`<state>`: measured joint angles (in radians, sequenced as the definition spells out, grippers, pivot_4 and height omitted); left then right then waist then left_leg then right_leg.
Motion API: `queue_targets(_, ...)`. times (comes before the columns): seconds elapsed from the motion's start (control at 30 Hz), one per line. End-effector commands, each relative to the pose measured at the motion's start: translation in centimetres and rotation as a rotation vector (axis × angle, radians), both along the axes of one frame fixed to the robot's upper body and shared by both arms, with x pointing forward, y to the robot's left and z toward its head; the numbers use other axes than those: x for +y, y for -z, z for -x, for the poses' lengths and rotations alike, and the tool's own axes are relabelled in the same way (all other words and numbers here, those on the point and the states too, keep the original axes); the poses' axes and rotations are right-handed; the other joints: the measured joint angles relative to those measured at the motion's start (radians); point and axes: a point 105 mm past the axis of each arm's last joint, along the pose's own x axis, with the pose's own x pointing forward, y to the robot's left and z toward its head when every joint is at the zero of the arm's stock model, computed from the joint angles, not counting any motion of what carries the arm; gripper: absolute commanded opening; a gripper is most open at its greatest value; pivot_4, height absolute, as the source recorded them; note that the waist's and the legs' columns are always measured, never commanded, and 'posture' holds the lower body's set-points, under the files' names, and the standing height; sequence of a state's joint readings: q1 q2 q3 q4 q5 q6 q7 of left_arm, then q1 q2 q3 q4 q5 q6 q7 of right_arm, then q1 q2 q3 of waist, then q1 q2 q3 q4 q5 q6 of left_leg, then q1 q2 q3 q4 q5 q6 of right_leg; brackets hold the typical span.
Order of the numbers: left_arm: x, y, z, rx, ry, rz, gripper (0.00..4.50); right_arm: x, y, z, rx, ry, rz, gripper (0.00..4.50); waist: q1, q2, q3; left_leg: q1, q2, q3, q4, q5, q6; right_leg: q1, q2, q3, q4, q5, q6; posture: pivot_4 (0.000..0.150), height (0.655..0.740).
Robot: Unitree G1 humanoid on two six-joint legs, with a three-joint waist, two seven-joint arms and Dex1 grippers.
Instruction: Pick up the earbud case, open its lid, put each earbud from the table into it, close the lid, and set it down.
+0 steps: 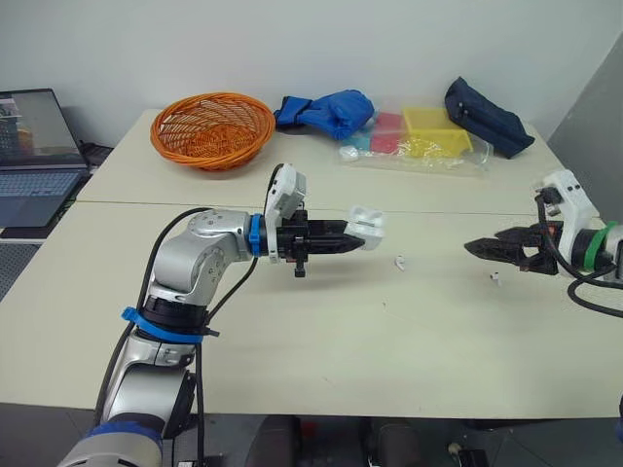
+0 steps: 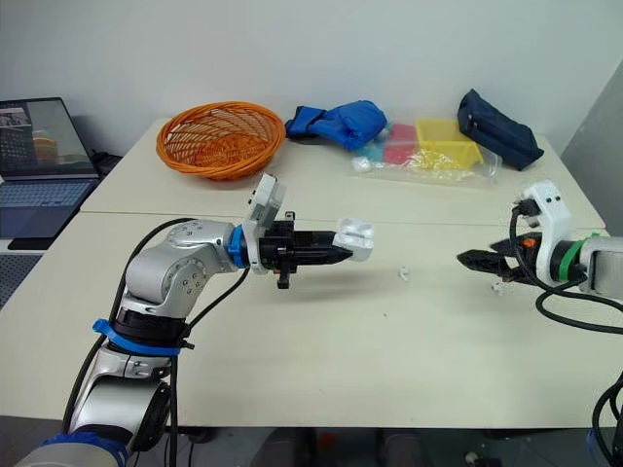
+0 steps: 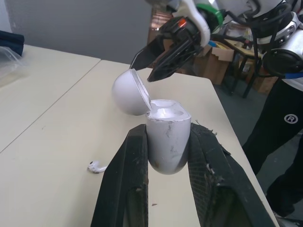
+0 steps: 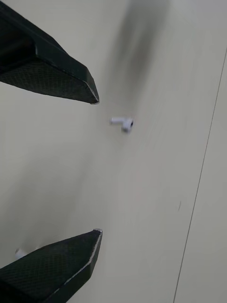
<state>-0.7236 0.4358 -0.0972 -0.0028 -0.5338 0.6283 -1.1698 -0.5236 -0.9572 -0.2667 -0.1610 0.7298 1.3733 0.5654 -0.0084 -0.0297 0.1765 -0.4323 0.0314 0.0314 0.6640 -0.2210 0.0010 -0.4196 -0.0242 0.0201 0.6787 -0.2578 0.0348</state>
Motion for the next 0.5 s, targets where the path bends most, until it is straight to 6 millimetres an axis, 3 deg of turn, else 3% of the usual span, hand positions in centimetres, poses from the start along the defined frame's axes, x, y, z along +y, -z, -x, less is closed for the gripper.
queue_targets(0.03,-0.5,-0.4,0.6,-0.043,-0.004,0.014,0.76,-2.3,2.8,-1.4,0.02,0.127,0.056,4.43,-0.001,0.0,0.0,0.0,0.0,0.0,0.0,0.0,0.0,0.0,0.0,0.0,0.0,-0.001,0.001,0.15,0.74)
queue_targets(0.2,-0.1,0.4,1.4,-0.036,-0.013,-0.008,0.76,-4.2,6.3,-2.3,0.042,0.223,0.096,4.43,-0.004,0.001,0.0,0.0,0.0,0.001,-0.001,0.0,0.0,-0.001,0.001,0.002,0.0,0.0,0.0,0.15,0.74)
queue_targets(0.5,-0.3,0.1,1.3,-0.033,-0.035,-0.004,0.76,-4.7,8.4,-3.0,0.008,0.264,0.116,4.43,-0.004,0.001,0.0,0.0,0.0,0.0,0.0,0.0,0.0,0.0,0.001,0.001,0.0,-0.001,0.002,0.15,0.74)
